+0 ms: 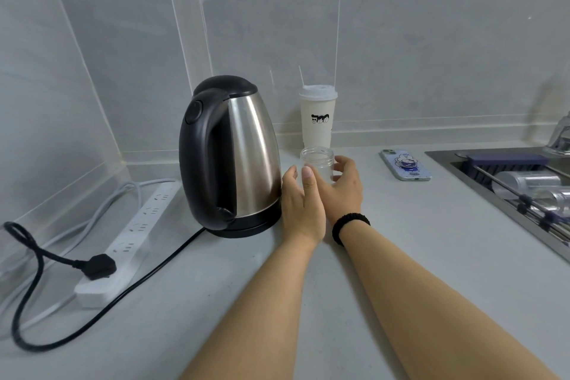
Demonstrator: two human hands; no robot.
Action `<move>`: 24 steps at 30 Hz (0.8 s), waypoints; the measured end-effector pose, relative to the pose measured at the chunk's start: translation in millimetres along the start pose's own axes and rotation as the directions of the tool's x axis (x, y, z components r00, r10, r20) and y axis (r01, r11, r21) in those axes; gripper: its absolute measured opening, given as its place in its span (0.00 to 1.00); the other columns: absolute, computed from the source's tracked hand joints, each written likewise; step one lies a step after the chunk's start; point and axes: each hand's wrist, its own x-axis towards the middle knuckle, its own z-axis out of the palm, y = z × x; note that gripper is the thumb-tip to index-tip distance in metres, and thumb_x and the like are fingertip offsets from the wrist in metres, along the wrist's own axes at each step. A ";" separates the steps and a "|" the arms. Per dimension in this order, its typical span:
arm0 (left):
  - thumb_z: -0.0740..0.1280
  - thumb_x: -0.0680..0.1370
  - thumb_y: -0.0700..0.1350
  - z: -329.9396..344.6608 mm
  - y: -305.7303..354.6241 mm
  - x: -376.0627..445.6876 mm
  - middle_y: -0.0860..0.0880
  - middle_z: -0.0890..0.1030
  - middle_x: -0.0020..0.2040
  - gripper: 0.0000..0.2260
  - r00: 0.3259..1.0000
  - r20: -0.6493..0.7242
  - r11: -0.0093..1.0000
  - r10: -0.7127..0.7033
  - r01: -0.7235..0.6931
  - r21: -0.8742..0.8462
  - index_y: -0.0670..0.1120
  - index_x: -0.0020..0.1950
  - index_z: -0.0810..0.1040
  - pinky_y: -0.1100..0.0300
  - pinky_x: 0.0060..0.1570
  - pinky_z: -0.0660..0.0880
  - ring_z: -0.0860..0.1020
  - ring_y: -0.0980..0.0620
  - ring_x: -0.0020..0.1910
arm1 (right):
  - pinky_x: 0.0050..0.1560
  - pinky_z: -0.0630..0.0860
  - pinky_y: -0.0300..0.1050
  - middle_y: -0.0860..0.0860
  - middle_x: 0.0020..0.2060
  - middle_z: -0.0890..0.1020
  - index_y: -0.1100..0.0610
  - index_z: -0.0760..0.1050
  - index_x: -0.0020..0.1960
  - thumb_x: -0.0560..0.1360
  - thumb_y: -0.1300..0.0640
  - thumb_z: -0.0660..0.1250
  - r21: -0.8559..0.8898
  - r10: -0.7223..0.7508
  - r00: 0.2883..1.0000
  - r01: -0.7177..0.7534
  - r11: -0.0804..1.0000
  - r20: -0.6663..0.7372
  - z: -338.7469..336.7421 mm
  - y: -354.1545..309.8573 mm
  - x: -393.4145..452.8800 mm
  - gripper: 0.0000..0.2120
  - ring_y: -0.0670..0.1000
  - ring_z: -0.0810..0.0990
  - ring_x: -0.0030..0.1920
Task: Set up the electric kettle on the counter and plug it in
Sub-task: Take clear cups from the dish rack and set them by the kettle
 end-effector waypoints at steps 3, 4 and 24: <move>0.45 0.73 0.69 1.2 5.4 -7.5 0.45 0.67 0.71 0.40 0.996 0.011 0.994 0.088 -0.088 0.072 0.42 0.73 0.63 0.50 0.71 0.62 0.64 0.49 0.71 | 0.63 0.70 0.56 0.42 0.54 0.71 0.51 0.66 0.64 0.69 0.39 0.70 -0.002 -0.022 1.000 0.022 1.000 -0.004 -3.3 -0.5 -3.2 0.30 0.45 0.74 0.54; 0.45 0.73 0.69 1.0 5.3 -9.8 0.46 0.66 0.71 0.39 0.994 0.017 0.990 0.109 -0.110 0.082 0.42 0.73 0.62 0.50 0.71 0.62 0.64 0.50 0.71 | 0.62 0.70 0.56 0.42 0.54 0.71 0.52 0.66 0.64 0.69 0.39 0.70 -0.002 -0.028 1.000 0.028 1.000 -0.005 -5.1 -0.7 -4.6 0.30 0.45 0.74 0.53; 0.54 0.81 0.51 46.1 37.2 -82.0 0.53 0.76 0.44 0.12 0.842 0.382 0.838 0.380 -0.489 0.244 0.46 0.55 0.72 0.54 0.43 0.72 0.75 0.49 0.44 | 0.39 0.66 0.36 0.48 0.38 0.73 0.58 0.69 0.45 0.79 0.57 0.60 -0.022 0.014 0.968 -0.020 1.000 -0.252 -135.3 26.0 -4.3 0.06 0.49 0.72 0.40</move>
